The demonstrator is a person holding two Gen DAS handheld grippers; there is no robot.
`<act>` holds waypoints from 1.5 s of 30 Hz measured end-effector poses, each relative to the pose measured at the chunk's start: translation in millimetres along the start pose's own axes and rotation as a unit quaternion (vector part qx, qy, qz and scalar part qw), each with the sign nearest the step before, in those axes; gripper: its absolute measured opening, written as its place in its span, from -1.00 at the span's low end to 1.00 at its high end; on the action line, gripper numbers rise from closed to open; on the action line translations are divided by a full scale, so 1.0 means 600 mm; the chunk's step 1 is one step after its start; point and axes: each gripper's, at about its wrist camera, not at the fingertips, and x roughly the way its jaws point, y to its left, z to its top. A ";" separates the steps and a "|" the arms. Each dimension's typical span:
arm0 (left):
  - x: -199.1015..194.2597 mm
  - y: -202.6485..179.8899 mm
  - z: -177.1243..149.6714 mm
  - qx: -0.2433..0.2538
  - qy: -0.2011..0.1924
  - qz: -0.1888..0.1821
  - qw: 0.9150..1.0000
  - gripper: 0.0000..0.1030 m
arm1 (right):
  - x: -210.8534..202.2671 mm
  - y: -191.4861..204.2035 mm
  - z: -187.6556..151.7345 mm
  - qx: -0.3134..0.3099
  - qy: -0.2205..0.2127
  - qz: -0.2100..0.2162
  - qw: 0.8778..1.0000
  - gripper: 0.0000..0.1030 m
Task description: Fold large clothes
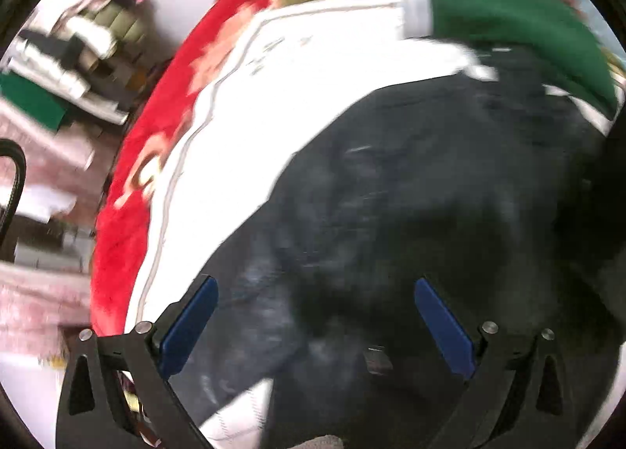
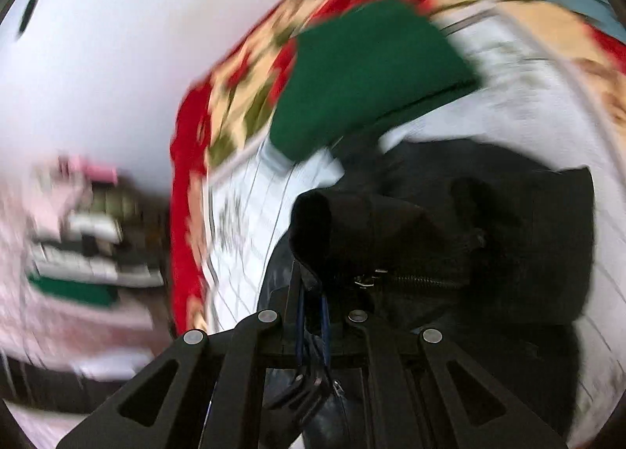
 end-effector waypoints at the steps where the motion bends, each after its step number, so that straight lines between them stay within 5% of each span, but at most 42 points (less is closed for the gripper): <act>1: 0.016 0.020 -0.001 -0.009 0.005 0.007 1.000 1.00 | 0.037 0.014 -0.003 -0.015 0.017 -0.001 1.000 -0.87; 5: 0.077 0.091 -0.004 -0.036 0.029 0.033 0.998 1.00 | 0.228 0.092 -0.047 -0.087 0.103 -0.028 0.991 -0.87; 8: 0.110 0.127 -0.015 -0.050 0.054 0.039 0.997 0.99 | 0.351 0.119 -0.096 -0.127 0.198 -0.043 0.971 -0.84; 12: 0.107 0.154 -0.028 -0.060 0.065 0.020 0.996 1.00 | 0.343 0.098 -0.106 -0.093 0.201 -0.002 0.975 -0.69; 14: 0.088 0.152 -0.027 -0.060 0.061 0.005 0.996 1.00 | 0.291 0.077 -0.109 -0.072 0.183 0.021 0.980 0.03; 16: 0.069 0.142 -0.025 -0.060 0.052 -0.008 0.997 1.00 | 0.215 0.022 -0.116 -0.035 0.149 0.001 0.988 0.49; 19: 0.041 0.100 -0.016 -0.050 0.031 -0.021 0.998 1.00 | 0.135 -0.077 -0.134 0.021 0.110 -0.072 0.991 0.49; 20: 0.037 0.077 -0.012 -0.042 0.024 -0.024 0.999 1.00 | 0.111 -0.133 -0.154 0.053 0.104 -0.121 0.986 0.48; 22: 0.032 0.030 -0.004 -0.030 0.018 -0.023 0.999 1.00 | 0.095 -0.201 -0.177 0.087 0.102 -0.155 0.979 0.37; 25: 0.049 -0.038 0.008 -0.011 0.006 -0.004 1.000 1.00 | 0.109 -0.290 -0.204 0.098 0.119 -0.197 0.968 -0.20; 27: 0.072 -0.076 0.016 -0.003 0.006 0.014 1.000 1.00 | 0.131 -0.315 -0.212 0.060 0.124 -0.228 0.964 -0.36; 29: 0.093 -0.099 0.018 -0.001 0.015 0.029 0.999 1.00 | 0.136 -0.341 -0.212 0.057 0.115 -0.253 0.959 -0.96; 30: 0.107 -0.106 0.018 -0.004 0.024 0.037 0.999 1.00 | 0.138 -0.364 -0.217 0.085 0.111 -0.254 0.957 -1.00; 36: 0.123 -0.083 0.005 -0.060 0.068 0.008 0.996 1.00 | 0.141 -0.351 -0.248 0.081 0.112 -0.270 0.953 -0.96; 39: 0.095 -0.043 -0.006 -0.086 0.061 0.008 0.994 1.00 | 0.142 -0.312 -0.265 0.055 0.129 -0.272 0.952 -0.52; 41: 0.073 0.001 -0.019 -0.119 0.057 0.003 0.991 1.00 | 0.141 -0.289 -0.278 0.042 0.131 -0.261 0.955 -0.05; 43: 0.060 0.053 -0.045 -0.162 0.070 -0.015 0.984 1.00 | 0.142 -0.256 -0.294 0.008 0.131 -0.250 0.959 -0.04; 45: 0.062 0.122 -0.092 -0.229 0.114 -0.057 0.965 1.00 | 0.164 -0.214 -0.316 -0.039 0.134 -0.235 0.962 0.07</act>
